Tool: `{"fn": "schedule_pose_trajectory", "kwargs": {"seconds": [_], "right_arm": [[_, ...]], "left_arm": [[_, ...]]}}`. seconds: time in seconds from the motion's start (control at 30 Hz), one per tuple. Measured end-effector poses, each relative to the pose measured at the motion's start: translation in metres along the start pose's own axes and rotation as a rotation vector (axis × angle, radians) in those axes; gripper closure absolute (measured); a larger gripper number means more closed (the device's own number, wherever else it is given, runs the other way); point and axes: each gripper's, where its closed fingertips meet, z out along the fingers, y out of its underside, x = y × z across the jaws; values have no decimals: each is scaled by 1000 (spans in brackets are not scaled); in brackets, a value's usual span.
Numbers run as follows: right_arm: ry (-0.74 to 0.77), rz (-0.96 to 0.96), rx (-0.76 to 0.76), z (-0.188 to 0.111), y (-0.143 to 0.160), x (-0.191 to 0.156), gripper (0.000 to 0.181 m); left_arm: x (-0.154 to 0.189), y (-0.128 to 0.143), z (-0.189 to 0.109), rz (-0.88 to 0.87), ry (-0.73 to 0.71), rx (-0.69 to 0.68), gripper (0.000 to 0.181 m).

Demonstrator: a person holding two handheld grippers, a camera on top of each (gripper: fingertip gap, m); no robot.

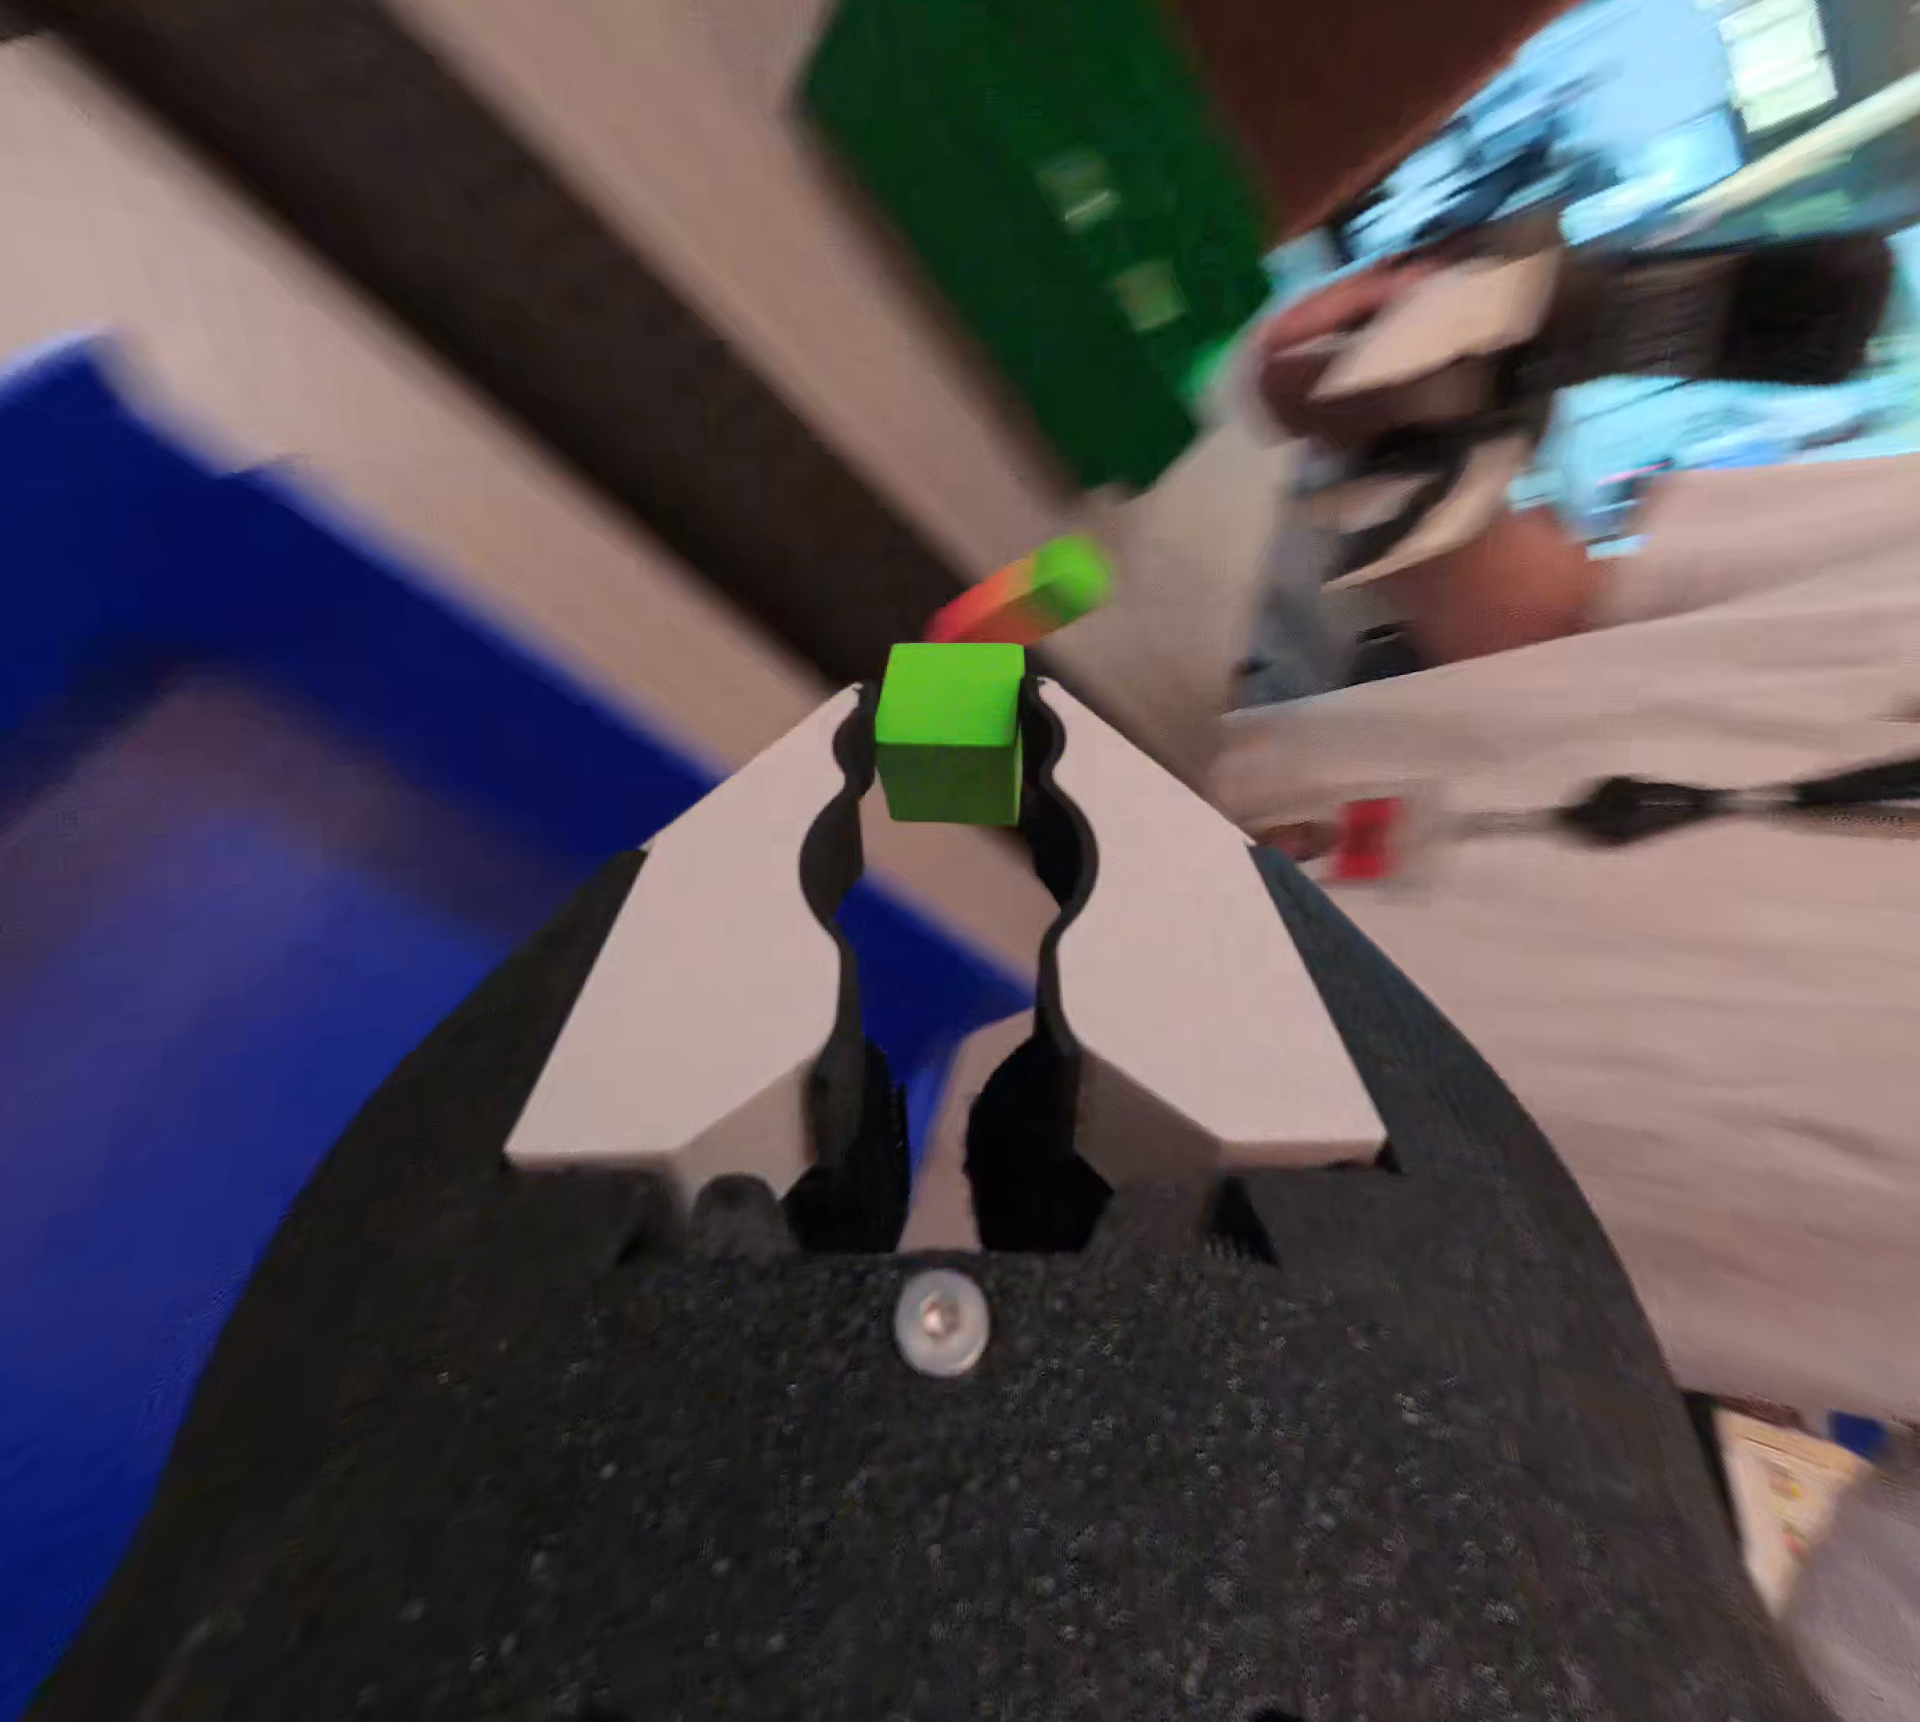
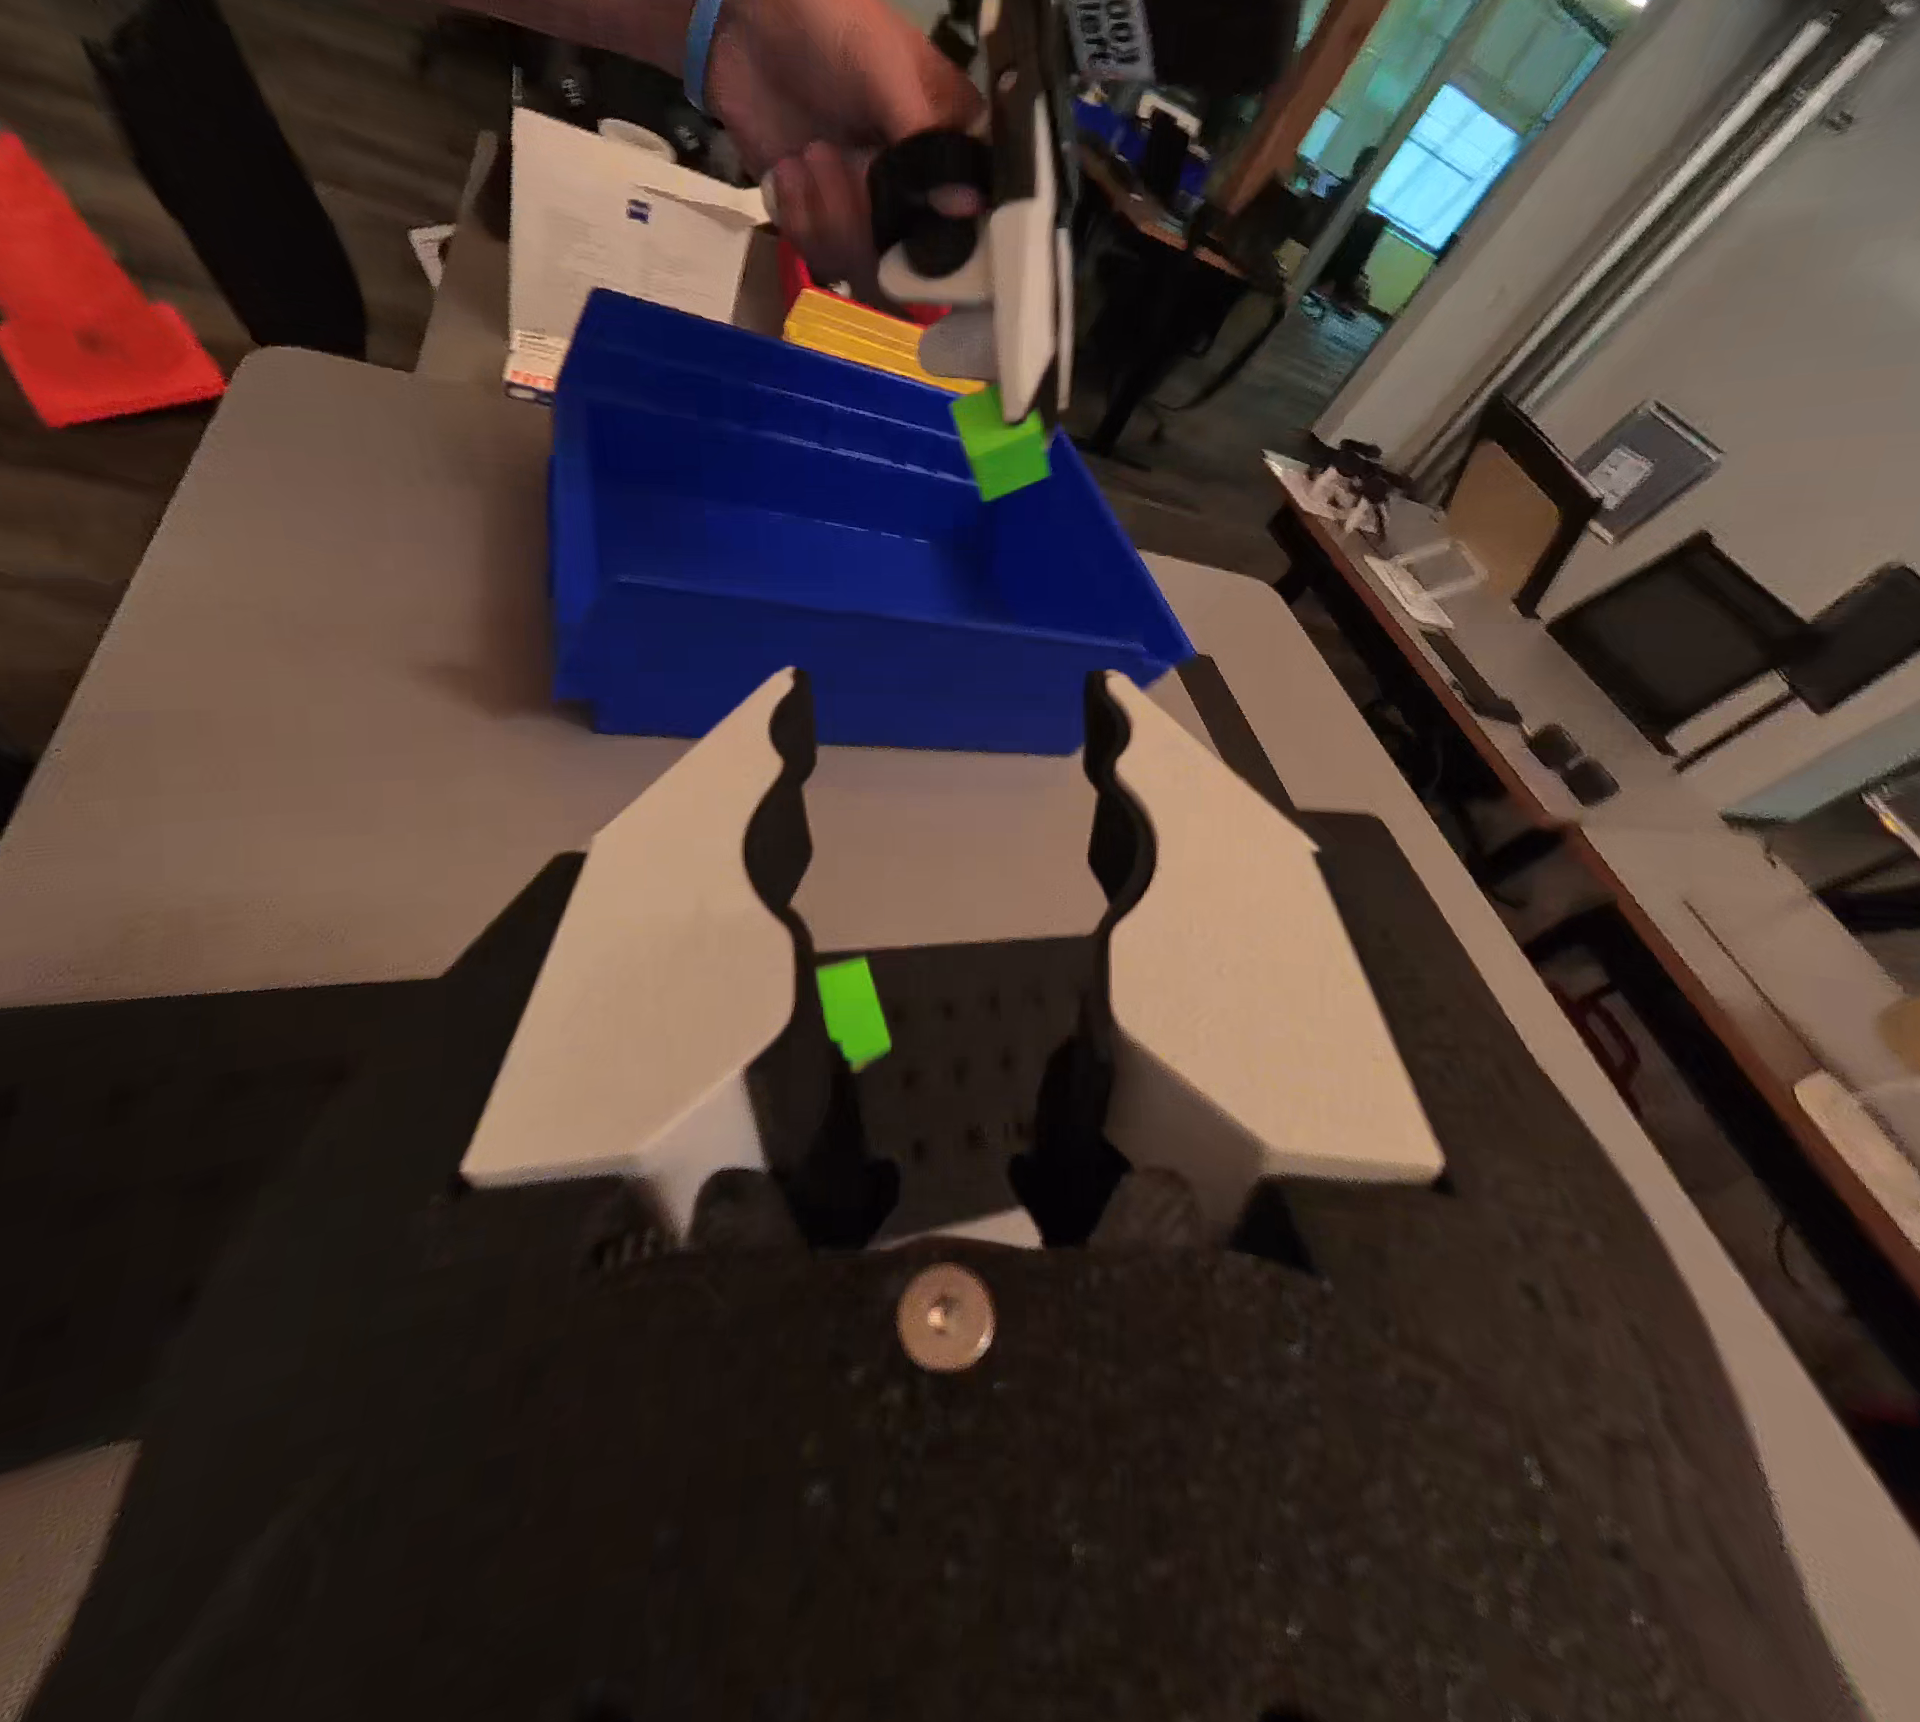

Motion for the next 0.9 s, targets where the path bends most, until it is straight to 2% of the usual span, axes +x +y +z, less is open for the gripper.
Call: {"fn": "schedule_pose_trajectory", "kwargs": {"seconds": [0.1,0.2,0.3,0.4,0.43,0.5,0.57,0.67,0.77,0.83,0.9], "right_arm": [[-87,-72,5,23,-17,-6,136],[-107,-114,63,34,-41,-2,135],[-112,-139,92,34,-54,2,136],[-139,-158,96,31,-55,-1,154],[-142,-165,87,30,-54,-1,155],[-147,-213,41,27,-47,1,155],[-136,-227,5,23,-41,10,155],[-201,-163,-124,15,-19,22,155],[-324,-88,-384,6,25,21,155],[-410,-50,-573,-3,51,12,155],[-487,-12,-707,-10,65,1,156]], "left_arm": [[69,-15,13,9,284,115,153],[110,-17,29,33,447,134,153],[128,-18,40,43,526,146,153],[136,-18,49,41,574,159,153],[136,-18,51,36,581,165,152],[128,-17,55,23,535,163,148],[110,-18,53,53,391,219,143],[91,-8,42,85,174,328,143],[92,6,33,59,72,486,143],[97,25,39,49,20,514,143],[98,46,51,49,-58,484,143]]}}
